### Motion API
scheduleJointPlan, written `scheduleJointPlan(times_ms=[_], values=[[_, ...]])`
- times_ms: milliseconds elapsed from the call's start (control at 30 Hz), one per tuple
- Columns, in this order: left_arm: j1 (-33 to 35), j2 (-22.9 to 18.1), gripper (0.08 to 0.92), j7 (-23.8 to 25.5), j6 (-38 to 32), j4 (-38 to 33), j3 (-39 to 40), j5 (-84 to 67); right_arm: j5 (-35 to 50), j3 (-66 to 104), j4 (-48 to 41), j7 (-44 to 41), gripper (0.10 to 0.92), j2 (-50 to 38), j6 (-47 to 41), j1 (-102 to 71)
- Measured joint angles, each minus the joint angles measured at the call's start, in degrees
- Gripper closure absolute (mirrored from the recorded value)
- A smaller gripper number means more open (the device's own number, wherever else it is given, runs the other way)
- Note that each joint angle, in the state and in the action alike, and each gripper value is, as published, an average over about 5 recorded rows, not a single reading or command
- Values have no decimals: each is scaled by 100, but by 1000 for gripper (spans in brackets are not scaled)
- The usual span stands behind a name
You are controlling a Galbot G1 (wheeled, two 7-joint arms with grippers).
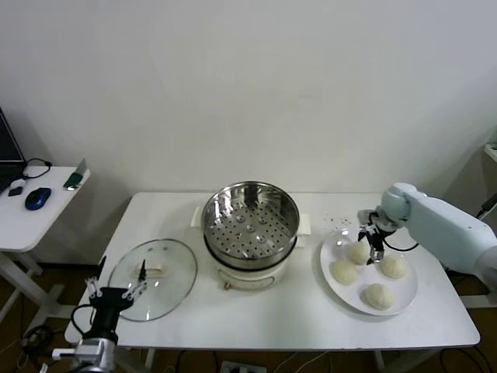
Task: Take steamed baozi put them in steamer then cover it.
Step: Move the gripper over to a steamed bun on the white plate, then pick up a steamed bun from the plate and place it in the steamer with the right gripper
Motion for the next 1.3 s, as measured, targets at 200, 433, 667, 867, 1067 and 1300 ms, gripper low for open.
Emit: scheduleJointPlan(times_ms=[200, 433, 667, 867, 1067, 1300], values=[[23, 1, 177, -2, -2, -14, -6, -1, -71, -22, -128, -34, 255, 98, 66, 15], [42, 6, 177, -8, -12, -14, -24, -2, -101, -28, -168, -64, 325, 131, 134, 47], [73, 11, 177, -12, -19, -36, -33, -4, 20, -146, -146, -134, 330, 154, 328, 305], [102, 24, 177, -14, -22, -78, -38, -9, 292, -669, -7, -239, 330, 268, 714, 1036], [153, 9, 177, -14, -44, -94, -11, 2, 489, -1282, 115, -429, 330, 573, 1304, 2028], [210, -16, 177, -28, -71, -96, 18, 13, 490, -1659, 310, -636, 319, 1164, 2028, 2916]])
